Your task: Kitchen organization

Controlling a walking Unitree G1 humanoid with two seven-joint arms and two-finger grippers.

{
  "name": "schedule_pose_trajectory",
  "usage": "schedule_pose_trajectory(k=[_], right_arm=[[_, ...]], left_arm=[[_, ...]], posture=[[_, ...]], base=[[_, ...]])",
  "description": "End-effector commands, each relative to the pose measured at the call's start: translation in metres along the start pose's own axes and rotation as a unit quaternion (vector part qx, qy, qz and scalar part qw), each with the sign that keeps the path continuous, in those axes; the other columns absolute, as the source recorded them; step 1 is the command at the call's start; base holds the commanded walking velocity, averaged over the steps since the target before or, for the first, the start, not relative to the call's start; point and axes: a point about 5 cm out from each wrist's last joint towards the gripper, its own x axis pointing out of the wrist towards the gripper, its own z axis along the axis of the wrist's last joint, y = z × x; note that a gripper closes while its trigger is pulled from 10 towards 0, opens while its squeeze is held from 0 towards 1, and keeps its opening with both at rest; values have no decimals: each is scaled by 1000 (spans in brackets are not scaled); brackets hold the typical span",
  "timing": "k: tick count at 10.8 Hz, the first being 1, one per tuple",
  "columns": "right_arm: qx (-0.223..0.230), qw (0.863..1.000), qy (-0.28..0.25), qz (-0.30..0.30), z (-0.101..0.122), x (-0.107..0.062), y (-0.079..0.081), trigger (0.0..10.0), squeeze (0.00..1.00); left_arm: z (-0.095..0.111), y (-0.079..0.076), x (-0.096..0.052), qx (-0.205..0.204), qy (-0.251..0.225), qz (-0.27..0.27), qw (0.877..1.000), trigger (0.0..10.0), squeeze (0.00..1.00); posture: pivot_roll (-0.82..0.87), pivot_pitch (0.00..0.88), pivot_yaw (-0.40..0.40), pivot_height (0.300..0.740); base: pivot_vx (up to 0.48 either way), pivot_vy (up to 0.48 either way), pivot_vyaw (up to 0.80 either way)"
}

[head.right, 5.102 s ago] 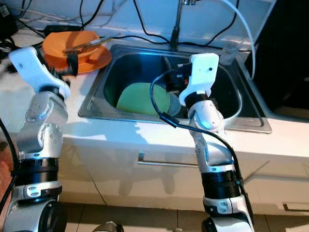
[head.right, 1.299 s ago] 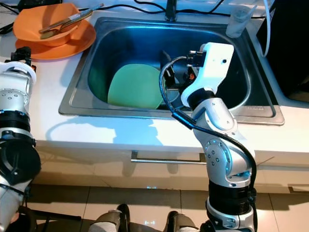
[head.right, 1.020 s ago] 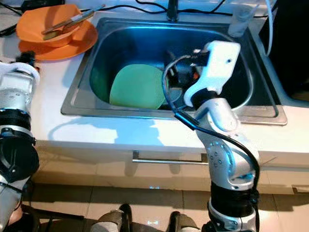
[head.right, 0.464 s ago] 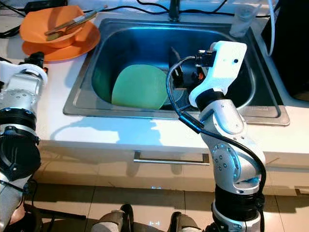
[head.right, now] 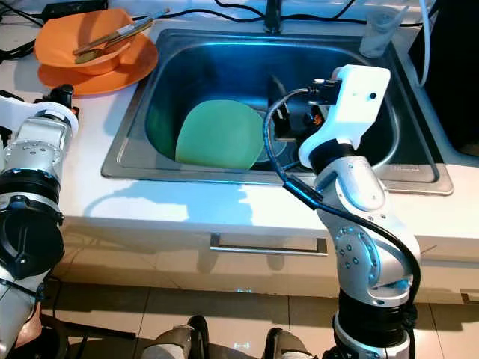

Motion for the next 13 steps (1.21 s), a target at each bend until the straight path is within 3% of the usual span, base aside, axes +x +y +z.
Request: schedule_pose_trajectory(k=[1,8,13], right_arm=[[-4,1000,-2,-7,2,-5,-2,10000,0],[-9,1000,0,-11,3,-6,-3,10000,0],[-9,1000,0,-10,3,-5,-2,10000,0]], left_arm=[[-57,54,-10,1,113,102,988,0,0],[-50,54,-9,-7,103,100,990,0,0],[-39,43,-5,10,85,77,993,0,0]], posture=[[-324,259,6,740],[-332,257,4,740],[-322,257,5,740]], base=[[0,0,0],[0,0,0],[0,0,0]])
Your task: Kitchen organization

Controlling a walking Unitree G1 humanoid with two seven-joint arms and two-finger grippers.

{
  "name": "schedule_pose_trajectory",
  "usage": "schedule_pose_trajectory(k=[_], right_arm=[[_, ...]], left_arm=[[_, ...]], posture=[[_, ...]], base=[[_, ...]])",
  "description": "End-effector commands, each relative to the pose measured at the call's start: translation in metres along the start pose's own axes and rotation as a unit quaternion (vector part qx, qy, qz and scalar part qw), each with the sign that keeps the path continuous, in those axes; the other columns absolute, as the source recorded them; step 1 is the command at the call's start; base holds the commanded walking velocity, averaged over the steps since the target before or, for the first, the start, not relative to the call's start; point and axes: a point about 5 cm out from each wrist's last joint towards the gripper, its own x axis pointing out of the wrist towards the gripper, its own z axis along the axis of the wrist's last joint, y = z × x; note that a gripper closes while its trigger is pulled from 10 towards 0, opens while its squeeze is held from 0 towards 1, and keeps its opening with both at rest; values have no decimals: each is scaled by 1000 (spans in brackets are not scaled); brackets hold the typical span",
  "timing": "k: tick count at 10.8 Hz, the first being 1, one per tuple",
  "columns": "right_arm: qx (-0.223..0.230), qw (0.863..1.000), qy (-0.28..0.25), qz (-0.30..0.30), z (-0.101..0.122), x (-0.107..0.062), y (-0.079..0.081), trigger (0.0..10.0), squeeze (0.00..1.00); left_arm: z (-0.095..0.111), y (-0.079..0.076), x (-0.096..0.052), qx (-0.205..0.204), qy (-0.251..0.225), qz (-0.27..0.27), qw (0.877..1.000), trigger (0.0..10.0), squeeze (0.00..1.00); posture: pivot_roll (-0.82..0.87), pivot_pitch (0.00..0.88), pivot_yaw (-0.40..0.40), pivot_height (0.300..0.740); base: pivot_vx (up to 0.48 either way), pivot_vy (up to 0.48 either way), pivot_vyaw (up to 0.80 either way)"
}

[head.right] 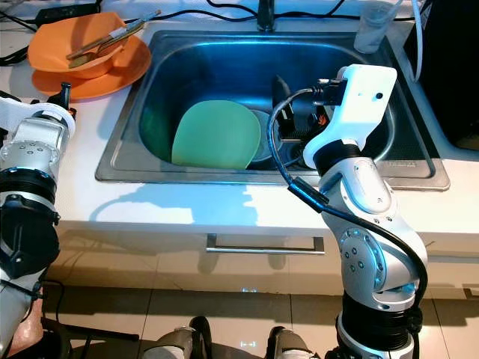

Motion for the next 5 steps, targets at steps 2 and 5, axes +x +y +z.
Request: schedule_pose_trajectory(k=[2,5], right_arm=[[0,1000,0,-5,-1,-2,0,10000,0],[-1,1000,0,-5,-1,-2,0,10000,0]], left_arm=[[-44,42,-6,16,89,72,993,10000,1000],[-44,40,-6,-2,88,71,994,10000,1000]], posture=[[-322,257,5,740],[-320,256,3,740]], base=[[0,0,0],[0,0,0]])
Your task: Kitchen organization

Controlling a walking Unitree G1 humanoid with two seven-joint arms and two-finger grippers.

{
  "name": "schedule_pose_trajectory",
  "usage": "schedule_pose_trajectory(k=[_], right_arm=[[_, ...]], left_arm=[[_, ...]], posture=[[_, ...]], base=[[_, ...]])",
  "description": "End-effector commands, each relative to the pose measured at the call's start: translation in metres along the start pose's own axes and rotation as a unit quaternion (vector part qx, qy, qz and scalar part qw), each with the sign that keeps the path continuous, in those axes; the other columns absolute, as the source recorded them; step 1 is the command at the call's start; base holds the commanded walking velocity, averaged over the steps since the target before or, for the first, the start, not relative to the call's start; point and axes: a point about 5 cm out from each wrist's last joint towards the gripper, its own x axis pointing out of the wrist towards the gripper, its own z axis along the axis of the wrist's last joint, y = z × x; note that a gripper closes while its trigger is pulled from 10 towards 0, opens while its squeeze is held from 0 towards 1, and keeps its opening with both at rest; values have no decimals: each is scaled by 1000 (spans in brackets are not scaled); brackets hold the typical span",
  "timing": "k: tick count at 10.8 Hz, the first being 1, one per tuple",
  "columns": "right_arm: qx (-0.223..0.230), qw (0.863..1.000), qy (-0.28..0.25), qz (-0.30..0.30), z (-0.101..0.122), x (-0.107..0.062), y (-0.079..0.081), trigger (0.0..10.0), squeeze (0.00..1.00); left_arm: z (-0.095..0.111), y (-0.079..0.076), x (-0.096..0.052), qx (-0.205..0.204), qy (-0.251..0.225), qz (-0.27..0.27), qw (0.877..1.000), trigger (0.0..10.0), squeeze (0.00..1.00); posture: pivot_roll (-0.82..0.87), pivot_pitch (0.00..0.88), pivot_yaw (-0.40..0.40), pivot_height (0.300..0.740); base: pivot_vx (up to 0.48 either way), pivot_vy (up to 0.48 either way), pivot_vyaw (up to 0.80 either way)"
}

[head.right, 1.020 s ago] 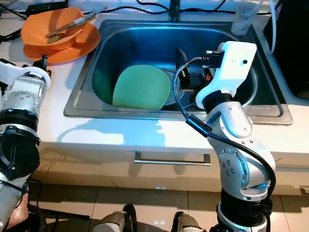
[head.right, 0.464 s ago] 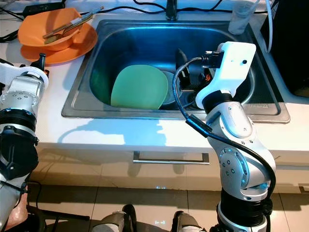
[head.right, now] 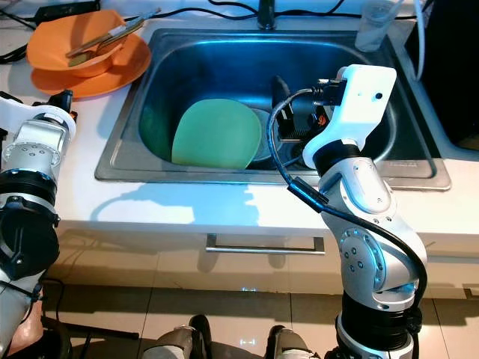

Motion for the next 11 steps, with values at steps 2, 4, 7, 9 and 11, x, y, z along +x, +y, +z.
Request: schedule_pose_trajectory(k=[2,4,7,9,11], right_arm=[[-2,1000,0,-6,0,-2,-2,10000,0],[-2,1000,0,-4,0,-2,-1,10000,0],[-3,1000,2,-5,-1,-2,-2,10000,0],[0,1000,0,1,1,-1,-1,10000,0],[25,997,25,68,-3,-3,12,10000,0]], left_arm=[[-41,30,-5,-28,79,53,995,10000,1000],[-38,32,-4,-38,70,52,995,10000,1000],[-40,39,-5,-45,76,56,994,10000,1000],[-41,48,-7,-48,77,69,994,10000,1000],[-45,49,-7,-49,80,73,993,10000,1000]], posture=[[-317,254,2,740],[-321,256,-1,740],[-313,255,-5,740],[-321,253,-10,740],[-329,250,-17,740]], base=[[0,0,0],[0,0,0],[0,0,0],[0,0,0],[0,0,0]])
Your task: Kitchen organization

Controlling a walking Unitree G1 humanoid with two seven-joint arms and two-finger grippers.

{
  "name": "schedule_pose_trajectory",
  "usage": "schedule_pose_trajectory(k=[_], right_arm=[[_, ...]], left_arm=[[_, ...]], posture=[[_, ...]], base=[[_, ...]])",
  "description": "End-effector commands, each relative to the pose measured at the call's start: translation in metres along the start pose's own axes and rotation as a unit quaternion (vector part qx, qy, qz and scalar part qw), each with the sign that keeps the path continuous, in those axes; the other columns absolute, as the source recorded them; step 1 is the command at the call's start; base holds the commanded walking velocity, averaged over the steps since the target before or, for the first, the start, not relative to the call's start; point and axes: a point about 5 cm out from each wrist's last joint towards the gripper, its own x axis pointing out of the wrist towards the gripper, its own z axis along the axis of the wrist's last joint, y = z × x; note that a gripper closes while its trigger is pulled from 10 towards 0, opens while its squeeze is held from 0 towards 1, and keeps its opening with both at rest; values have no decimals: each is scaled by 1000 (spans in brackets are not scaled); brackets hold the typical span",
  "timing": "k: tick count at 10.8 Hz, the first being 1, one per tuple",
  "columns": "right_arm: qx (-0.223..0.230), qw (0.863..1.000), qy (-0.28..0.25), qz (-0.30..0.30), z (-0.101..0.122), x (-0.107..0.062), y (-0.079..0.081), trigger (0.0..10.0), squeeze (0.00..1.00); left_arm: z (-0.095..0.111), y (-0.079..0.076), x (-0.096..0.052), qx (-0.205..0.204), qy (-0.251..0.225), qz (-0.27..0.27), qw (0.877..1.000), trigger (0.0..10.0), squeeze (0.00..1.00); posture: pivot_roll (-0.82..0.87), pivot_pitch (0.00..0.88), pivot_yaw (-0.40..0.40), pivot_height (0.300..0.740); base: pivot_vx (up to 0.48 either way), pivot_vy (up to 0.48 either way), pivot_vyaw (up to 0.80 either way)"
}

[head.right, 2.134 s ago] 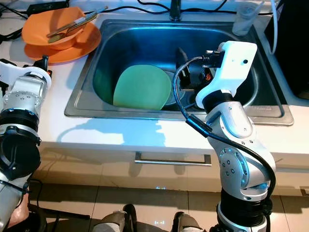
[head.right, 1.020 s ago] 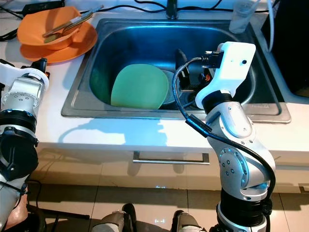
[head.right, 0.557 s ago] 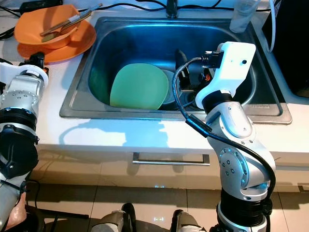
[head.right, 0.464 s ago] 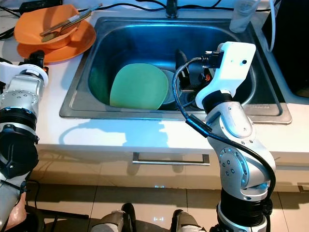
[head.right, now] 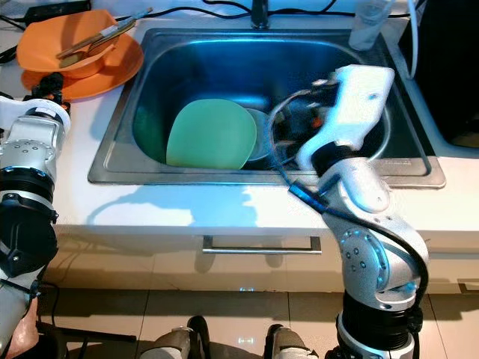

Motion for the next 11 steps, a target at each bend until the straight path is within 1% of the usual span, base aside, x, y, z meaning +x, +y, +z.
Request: schedule_pose_trajectory(k=[1,2,4,5,7,8,10,11], right_arm=[[7,999,12,31,-3,-4,8,10000,0],[6,998,37,53,-12,-6,15,10000,0],[1,997,61,51,-21,-9,15,10000,0],[-4,997,66,40,-23,-10,11,10000,0],[-7,997,66,36,-25,-11,10,10000,0],[-9,997,67,37,-26,-11,10,10000,0],[-11,996,74,47,-29,-12,11,10000,0],[-11,996,74,50,-30,-12,12,10000,0]], left_arm=[[-49,53,-12,-1,98,102,990,10000,1000],[-51,54,-12,10,104,107,989,10000,1000],[-52,55,-13,15,109,111,988,10000,1000],[-55,56,-14,19,118,109,987,10000,0],[-56,60,-15,24,122,112,986,10000,0],[-56,62,-16,33,126,116,985,10000,0],[-55,75,-19,80,132,128,980,10000,0],[-53,81,-20,100,131,132,977,10000,1000]], posture=[[-329,248,-17,740],[-328,249,-20,740],[-328,249,-20,740],[-327,248,-18,740],[-322,248,-17,740],[-319,248,-18,740],[-309,243,-19,740],[-297,240,-20,740]], base=[[0,0,0],[0,0,0],[0,0,0],[0,0,0],[0,0,0],[0,0,0],[0,0,0],[0,0,0]])
